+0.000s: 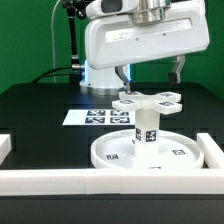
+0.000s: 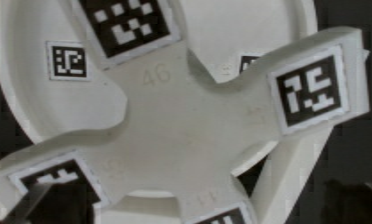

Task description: Assemble round table

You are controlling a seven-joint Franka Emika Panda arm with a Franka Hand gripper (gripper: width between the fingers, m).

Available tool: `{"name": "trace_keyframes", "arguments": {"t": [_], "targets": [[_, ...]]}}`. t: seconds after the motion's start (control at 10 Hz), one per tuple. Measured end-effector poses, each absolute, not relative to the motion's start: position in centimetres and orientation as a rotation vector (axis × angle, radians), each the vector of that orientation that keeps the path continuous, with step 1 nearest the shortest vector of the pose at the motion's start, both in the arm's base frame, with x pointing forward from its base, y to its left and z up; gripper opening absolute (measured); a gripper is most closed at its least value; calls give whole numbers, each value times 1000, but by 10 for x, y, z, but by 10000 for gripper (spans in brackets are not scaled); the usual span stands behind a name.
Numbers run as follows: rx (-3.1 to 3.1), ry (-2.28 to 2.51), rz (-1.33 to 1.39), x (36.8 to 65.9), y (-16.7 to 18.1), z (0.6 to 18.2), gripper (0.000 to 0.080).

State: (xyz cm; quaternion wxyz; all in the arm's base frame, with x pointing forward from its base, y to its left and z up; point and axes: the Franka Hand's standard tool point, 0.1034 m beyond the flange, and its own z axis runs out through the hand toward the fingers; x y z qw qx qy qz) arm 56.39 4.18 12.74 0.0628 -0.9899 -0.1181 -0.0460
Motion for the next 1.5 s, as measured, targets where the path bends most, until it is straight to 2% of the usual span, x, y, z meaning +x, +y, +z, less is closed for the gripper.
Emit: {"name": "trace_keyframes", "arguments": {"t": [0.2,0.5,1.1,1.5], "targets": [[-2934,-877,-175,564,39,126,649],[-2818,-1374,-122,562,47,123,649],[-2514,-1959,-45,560,37,118,649],[-2518,-1961,-25,557,39,113,649]]}}
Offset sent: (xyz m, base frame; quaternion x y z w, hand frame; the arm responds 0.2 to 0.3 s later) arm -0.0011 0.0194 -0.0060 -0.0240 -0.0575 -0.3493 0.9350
